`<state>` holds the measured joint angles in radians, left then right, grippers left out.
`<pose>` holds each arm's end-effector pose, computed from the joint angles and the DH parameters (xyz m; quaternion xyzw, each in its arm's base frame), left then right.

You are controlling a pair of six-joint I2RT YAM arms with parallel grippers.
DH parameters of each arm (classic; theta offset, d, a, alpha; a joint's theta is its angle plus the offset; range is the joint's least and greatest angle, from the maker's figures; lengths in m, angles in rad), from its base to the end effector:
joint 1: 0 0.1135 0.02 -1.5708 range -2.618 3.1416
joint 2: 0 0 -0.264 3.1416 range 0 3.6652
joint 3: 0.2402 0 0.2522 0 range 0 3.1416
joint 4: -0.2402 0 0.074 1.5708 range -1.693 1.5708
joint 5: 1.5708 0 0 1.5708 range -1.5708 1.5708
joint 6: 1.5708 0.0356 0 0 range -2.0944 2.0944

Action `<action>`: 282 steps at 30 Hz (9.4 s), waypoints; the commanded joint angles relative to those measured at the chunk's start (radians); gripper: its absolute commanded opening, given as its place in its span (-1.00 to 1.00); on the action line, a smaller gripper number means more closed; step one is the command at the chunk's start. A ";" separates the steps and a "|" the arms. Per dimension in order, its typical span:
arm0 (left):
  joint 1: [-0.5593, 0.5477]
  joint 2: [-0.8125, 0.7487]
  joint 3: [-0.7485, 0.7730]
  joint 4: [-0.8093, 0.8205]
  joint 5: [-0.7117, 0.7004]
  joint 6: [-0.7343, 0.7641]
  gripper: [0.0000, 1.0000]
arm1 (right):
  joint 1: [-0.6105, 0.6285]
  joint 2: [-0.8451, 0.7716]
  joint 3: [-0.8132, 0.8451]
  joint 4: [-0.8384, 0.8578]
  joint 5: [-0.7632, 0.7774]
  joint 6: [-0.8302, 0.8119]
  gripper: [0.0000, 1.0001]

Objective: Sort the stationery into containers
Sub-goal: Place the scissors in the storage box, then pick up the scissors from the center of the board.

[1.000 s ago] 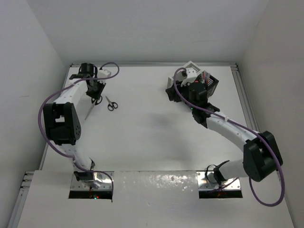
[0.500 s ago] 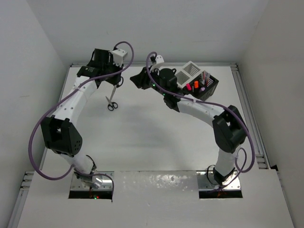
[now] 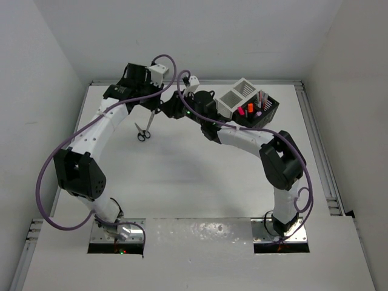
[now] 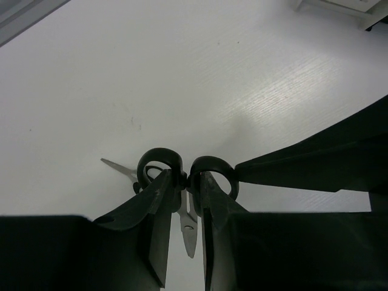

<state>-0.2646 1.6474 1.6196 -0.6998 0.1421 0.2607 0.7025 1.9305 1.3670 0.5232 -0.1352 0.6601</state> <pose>0.3542 -0.1012 0.3572 0.2644 0.8714 -0.0656 0.4081 0.3489 0.3017 0.2761 -0.0620 0.7184 0.4731 0.5062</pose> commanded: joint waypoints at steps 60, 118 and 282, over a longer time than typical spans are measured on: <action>-0.036 -0.061 0.089 -0.076 -0.091 0.038 0.30 | -0.271 -0.153 -0.034 0.028 0.134 -0.194 -1.00; 0.148 -0.046 -0.180 0.028 -0.179 0.034 0.40 | -0.446 -0.094 -0.290 0.121 0.367 -0.392 -0.35; 0.156 0.410 0.089 -0.036 -0.015 0.233 -1.00 | -0.319 -0.745 -0.600 -0.132 0.252 -0.358 -0.30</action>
<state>-0.1047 2.1605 1.6680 -0.7593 0.0914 0.5110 0.3603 1.1851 0.7464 0.3641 0.1291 0.3023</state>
